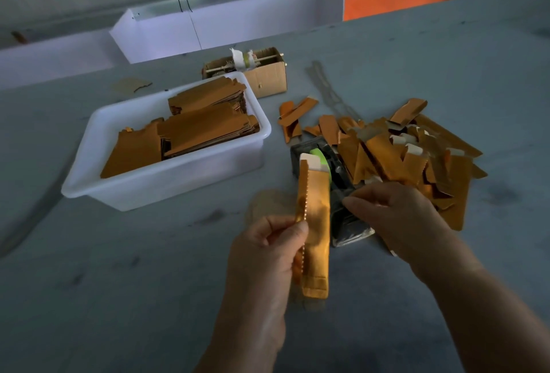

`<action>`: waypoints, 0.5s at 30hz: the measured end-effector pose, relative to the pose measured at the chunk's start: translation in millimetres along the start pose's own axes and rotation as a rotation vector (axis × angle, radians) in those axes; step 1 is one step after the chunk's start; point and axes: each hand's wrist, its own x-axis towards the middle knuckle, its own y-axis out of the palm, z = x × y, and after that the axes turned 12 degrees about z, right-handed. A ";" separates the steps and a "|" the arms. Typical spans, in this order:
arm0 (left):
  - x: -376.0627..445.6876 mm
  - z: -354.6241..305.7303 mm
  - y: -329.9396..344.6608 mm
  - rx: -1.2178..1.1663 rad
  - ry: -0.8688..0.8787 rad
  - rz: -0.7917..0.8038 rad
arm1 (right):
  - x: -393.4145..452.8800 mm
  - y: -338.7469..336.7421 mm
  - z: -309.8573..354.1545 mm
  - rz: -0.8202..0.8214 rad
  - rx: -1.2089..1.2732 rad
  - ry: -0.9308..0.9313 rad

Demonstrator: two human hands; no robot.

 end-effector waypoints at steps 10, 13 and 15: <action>9.2 0.8 15.3 -0.249 -0.150 0.094 | 2.0 11.7 2.0 -0.085 0.173 0.010; 10.4 0.8 15.4 -0.343 -0.201 0.123 | -2.1 18.7 -5.5 0.008 0.770 0.038; 10.5 2.2 15.5 -0.373 -0.226 0.116 | -4.9 17.3 -11.7 0.021 0.956 0.047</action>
